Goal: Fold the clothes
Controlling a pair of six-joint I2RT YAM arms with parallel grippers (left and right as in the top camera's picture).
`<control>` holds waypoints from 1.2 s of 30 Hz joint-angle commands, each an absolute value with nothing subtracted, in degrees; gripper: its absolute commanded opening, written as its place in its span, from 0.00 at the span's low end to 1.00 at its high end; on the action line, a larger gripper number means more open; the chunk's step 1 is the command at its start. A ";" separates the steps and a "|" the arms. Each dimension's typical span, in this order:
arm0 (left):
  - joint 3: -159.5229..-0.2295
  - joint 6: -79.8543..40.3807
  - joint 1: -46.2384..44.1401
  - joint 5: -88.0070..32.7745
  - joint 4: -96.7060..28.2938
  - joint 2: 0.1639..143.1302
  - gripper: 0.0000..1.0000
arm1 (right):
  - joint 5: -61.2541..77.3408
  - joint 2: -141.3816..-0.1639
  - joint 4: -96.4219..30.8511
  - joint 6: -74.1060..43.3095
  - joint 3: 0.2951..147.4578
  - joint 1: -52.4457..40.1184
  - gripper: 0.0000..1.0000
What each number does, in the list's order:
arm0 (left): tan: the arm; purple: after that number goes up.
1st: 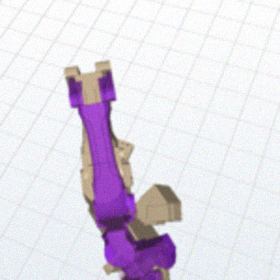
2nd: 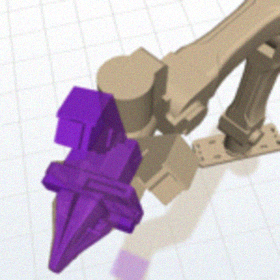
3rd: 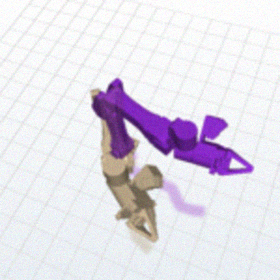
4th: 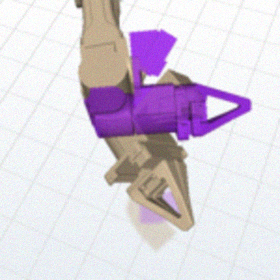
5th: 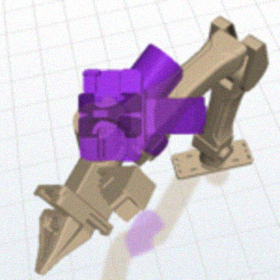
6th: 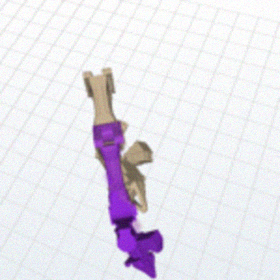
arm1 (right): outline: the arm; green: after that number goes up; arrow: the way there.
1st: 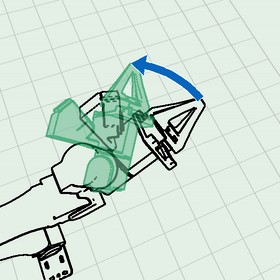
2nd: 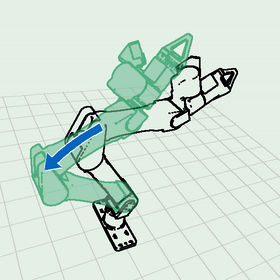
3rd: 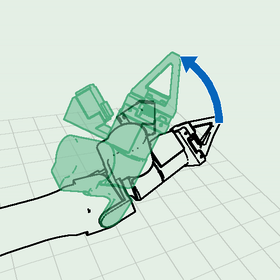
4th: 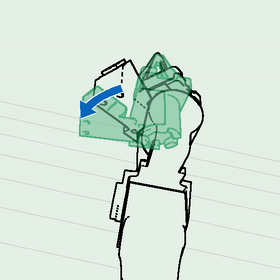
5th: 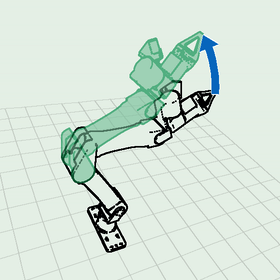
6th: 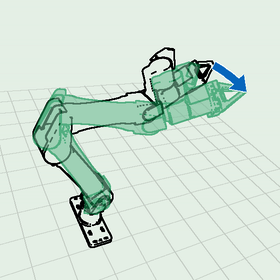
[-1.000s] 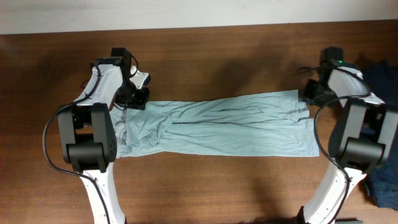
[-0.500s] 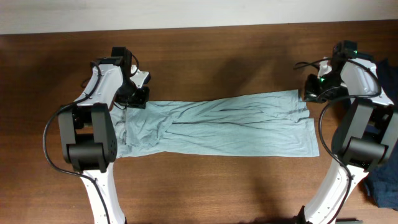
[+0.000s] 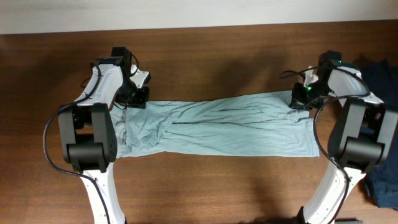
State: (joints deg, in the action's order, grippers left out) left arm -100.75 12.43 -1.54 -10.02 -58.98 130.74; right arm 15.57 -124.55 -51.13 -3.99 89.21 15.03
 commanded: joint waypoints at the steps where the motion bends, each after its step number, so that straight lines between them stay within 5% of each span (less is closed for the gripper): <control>1: -100.25 12.25 -1.08 -6.20 -58.06 134.28 0.10 | 2.55 -126.87 -43.99 -6.74 85.41 14.66 0.10; 9: -100.25 12.25 -1.08 -6.17 -58.06 134.28 0.10 | -1.72 -126.85 -41.85 -6.92 89.19 14.63 0.10; 16: -101.93 12.25 -0.99 -6.15 -57.91 134.15 0.17 | 10.72 -126.10 -51.05 -6.24 97.23 14.70 0.16; 21: -114.10 12.05 0.19 -6.13 -67.94 131.52 0.31 | 18.50 -122.28 -60.77 -4.23 104.55 14.74 0.27; 29: -135.09 9.45 2.48 3.22 -84.44 122.63 0.35 | 19.22 -110.00 -67.09 -3.18 106.28 14.74 0.43; 36: -136.22 5.37 10.70 4.95 -91.88 113.45 0.43 | 19.33 -96.77 -69.97 -3.25 106.30 14.72 0.57</control>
